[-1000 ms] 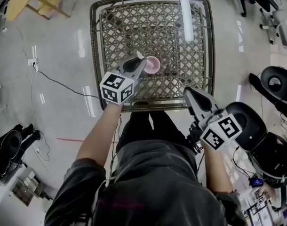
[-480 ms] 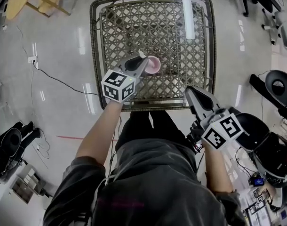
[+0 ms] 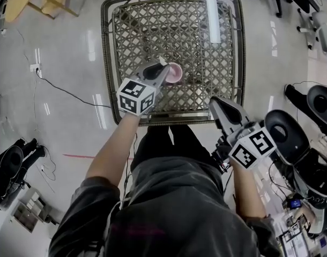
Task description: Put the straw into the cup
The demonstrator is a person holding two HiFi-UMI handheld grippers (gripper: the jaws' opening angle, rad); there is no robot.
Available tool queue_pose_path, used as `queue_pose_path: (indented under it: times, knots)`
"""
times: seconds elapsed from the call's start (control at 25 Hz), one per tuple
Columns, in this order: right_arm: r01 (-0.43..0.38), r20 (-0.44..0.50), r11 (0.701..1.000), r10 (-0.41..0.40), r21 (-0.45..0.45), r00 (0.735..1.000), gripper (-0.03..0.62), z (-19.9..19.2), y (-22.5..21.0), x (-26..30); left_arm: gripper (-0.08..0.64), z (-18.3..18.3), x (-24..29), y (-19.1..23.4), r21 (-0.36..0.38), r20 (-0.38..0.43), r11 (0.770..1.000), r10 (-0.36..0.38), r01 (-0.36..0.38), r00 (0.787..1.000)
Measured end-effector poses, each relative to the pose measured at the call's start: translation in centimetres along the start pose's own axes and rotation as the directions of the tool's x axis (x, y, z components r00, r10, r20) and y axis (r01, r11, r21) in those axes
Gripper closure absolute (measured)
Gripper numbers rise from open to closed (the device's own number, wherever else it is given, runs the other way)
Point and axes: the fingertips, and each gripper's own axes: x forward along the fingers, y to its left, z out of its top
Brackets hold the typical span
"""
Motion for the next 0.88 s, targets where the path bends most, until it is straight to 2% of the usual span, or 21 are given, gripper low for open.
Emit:
queue_pose_path:
  times: [0.16,0.88]
  knots:
    - [0.003,0.002,1.000,-0.003,-0.002,1.000,0.577,0.12,0.09,-0.02,0.509,-0.45,0.22,-0.20,0.023,-0.018,1.000,0.005,-0.005,1.000]
    - [0.008,0.002,1.000,-0.008,-0.012,1.000,0.577,0.28,0.59,0.32,0.468,-0.48,0.33,0.22,0.034,-0.029,0.999,0.023,-0.022,0.999]
